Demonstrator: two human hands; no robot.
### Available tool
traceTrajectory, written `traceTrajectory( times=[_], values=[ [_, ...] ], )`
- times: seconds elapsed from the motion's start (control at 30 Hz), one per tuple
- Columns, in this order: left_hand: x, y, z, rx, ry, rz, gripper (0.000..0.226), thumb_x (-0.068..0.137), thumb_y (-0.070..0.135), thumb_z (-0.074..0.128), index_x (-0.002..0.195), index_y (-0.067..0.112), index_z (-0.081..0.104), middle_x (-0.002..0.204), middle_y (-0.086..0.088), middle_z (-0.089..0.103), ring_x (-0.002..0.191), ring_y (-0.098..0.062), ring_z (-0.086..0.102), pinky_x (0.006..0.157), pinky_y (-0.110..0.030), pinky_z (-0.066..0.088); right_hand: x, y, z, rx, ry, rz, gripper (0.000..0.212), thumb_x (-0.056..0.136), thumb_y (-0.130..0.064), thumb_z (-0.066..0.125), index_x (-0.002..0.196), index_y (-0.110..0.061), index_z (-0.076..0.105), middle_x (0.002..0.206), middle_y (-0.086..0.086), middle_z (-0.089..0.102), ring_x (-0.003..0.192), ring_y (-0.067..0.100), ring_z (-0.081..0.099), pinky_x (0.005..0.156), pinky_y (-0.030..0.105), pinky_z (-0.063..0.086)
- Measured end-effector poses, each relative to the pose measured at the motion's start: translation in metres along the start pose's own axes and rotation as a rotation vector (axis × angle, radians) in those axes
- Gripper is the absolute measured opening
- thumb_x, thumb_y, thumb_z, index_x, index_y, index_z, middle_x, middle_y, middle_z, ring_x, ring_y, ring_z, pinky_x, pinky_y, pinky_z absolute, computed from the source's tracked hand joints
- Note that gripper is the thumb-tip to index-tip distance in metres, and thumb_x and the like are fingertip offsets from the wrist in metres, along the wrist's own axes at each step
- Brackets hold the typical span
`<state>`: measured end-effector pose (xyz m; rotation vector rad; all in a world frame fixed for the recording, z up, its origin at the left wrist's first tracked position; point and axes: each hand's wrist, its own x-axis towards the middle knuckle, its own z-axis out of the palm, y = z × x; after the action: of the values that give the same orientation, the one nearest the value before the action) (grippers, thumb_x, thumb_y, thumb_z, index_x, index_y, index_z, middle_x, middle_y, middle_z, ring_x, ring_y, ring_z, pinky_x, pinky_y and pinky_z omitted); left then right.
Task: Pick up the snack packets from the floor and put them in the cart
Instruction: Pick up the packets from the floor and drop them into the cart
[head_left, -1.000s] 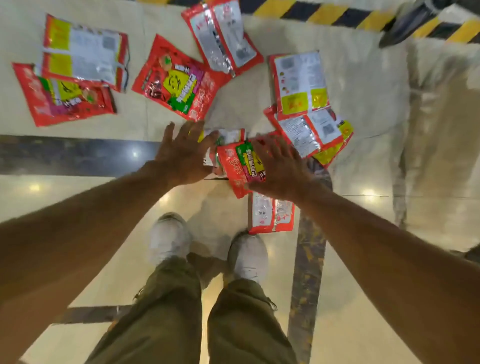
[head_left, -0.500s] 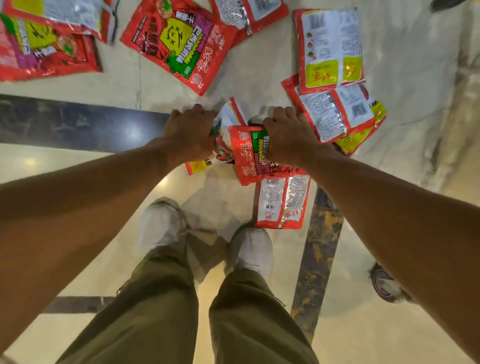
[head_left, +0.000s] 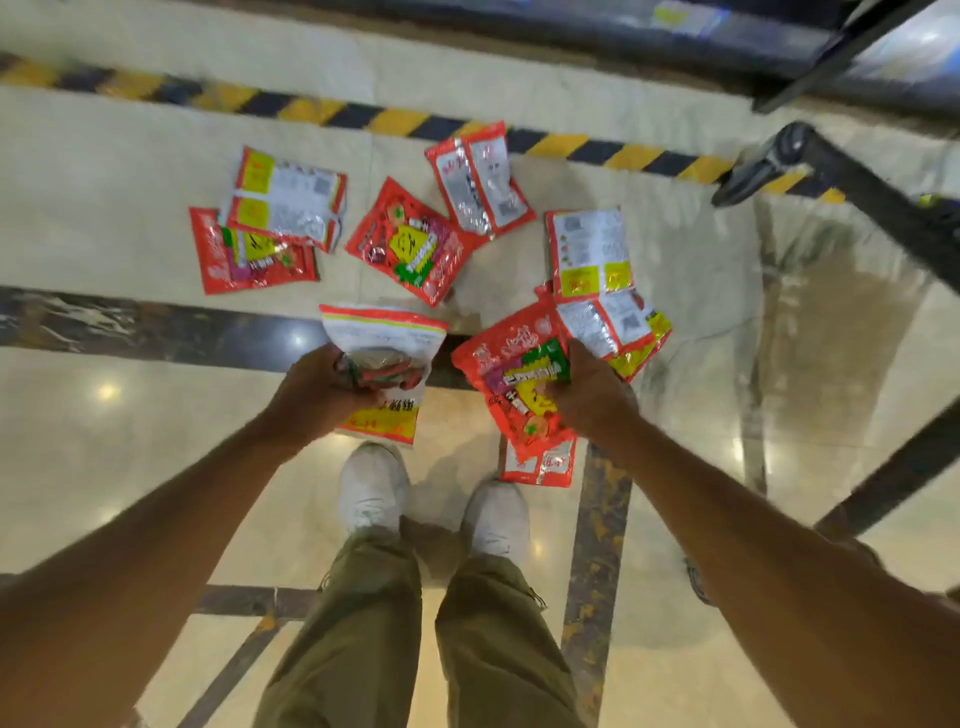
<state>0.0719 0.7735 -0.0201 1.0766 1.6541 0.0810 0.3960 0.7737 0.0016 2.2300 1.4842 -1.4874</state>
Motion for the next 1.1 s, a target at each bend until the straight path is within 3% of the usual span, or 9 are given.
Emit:
traceTrajectory(
  times=[0.07,0.13,0.33,0.47,0.57,0.7,0.8,0.97,1.1],
  values=[
    [-0.039,0.028,-0.028,-0.078,0.023,0.020,0.070,0.058,0.036,0.088,0.124,0.025,0.070,0.114,0.005,0.077,0.107,-0.020,0.073,0.095,-0.048,0.059,-0.047,-0.019,-0.020,0.083,0.056,0.035,0.048,0.094,-0.009,0.068,0.140,-0.008,0.055,0.130,0.015,0.068,0.121,0.033,0.061,0.079,0.021,0.034],
    [-0.082,0.061,-0.055,-0.181,0.031,0.015,0.058,0.069,0.022,0.090,0.123,0.026,0.069,0.113,0.006,0.077,0.104,-0.020,0.074,0.089,-0.040,0.060,-0.095,-0.038,-0.041,0.224,0.089,0.017,0.052,0.092,-0.008,0.069,0.141,-0.006,0.054,0.126,0.013,0.069,0.118,0.031,0.064,0.085,0.018,0.038],
    [-0.212,0.157,-0.127,-0.374,0.117,0.032,0.048,0.069,0.009,0.093,0.114,0.011,0.074,0.095,0.003,0.079,0.083,-0.018,0.072,0.065,-0.023,0.053,-0.221,-0.108,-0.125,0.514,0.122,0.013,0.043,0.093,-0.026,0.069,0.136,-0.024,0.061,0.124,-0.002,0.074,0.115,0.022,0.069,0.105,0.047,0.053],
    [-0.307,0.214,-0.167,-0.415,0.133,0.071,0.050,0.071,0.012,0.093,0.115,0.009,0.071,0.103,-0.009,0.080,0.085,-0.025,0.075,0.069,-0.030,0.054,-0.309,-0.149,-0.187,0.669,0.150,-0.076,0.026,0.100,-0.006,0.065,0.122,-0.019,0.062,0.105,-0.008,0.074,0.088,0.000,0.074,0.077,0.019,0.061],
    [-0.377,0.243,-0.186,-0.460,0.177,0.126,0.052,0.071,0.023,0.095,0.108,0.000,0.066,0.091,-0.012,0.076,0.070,-0.020,0.072,0.062,-0.026,0.047,-0.366,-0.167,-0.219,0.678,0.179,-0.169,0.026,0.098,-0.006,0.067,0.115,-0.026,0.066,0.101,-0.011,0.077,0.086,0.000,0.075,0.083,0.029,0.063],
    [-0.464,0.264,-0.204,-0.491,0.198,0.183,0.059,0.063,0.040,0.098,0.109,0.014,0.074,0.101,-0.009,0.080,0.090,-0.032,0.077,0.083,-0.046,0.058,-0.438,-0.178,-0.249,0.774,0.234,-0.226,0.025,0.097,-0.008,0.069,0.118,-0.021,0.068,0.108,0.001,0.080,0.099,0.020,0.077,0.087,0.040,0.063],
    [-0.525,0.276,-0.208,-0.496,0.210,0.235,0.060,0.063,0.044,0.092,0.115,0.017,0.074,0.108,-0.008,0.080,0.103,-0.037,0.075,0.095,-0.055,0.056,-0.499,-0.181,-0.270,0.806,0.284,-0.277,0.026,0.097,-0.007,0.069,0.119,-0.020,0.067,0.103,-0.007,0.079,0.091,0.007,0.076,0.077,0.026,0.060],
    [-0.617,0.301,-0.193,-0.521,0.226,0.323,0.031,0.082,0.023,0.086,0.109,0.015,0.073,0.099,0.002,0.081,0.100,-0.030,0.075,0.085,-0.040,0.057,-0.596,-0.175,-0.292,0.869,0.333,-0.329,0.028,0.098,-0.010,0.069,0.124,-0.021,0.067,0.113,0.004,0.079,0.103,0.024,0.076,0.093,0.047,0.060],
    [-0.678,0.318,-0.181,-0.546,0.162,0.411,0.070,0.069,0.050,0.093,0.127,0.021,0.066,0.120,0.001,0.077,0.111,-0.025,0.073,0.100,-0.046,0.056,-0.669,-0.158,-0.297,0.914,0.377,-0.388,0.028,0.097,-0.015,0.071,0.123,-0.022,0.069,0.113,0.005,0.079,0.104,0.029,0.076,0.096,0.054,0.058]
  ],
)
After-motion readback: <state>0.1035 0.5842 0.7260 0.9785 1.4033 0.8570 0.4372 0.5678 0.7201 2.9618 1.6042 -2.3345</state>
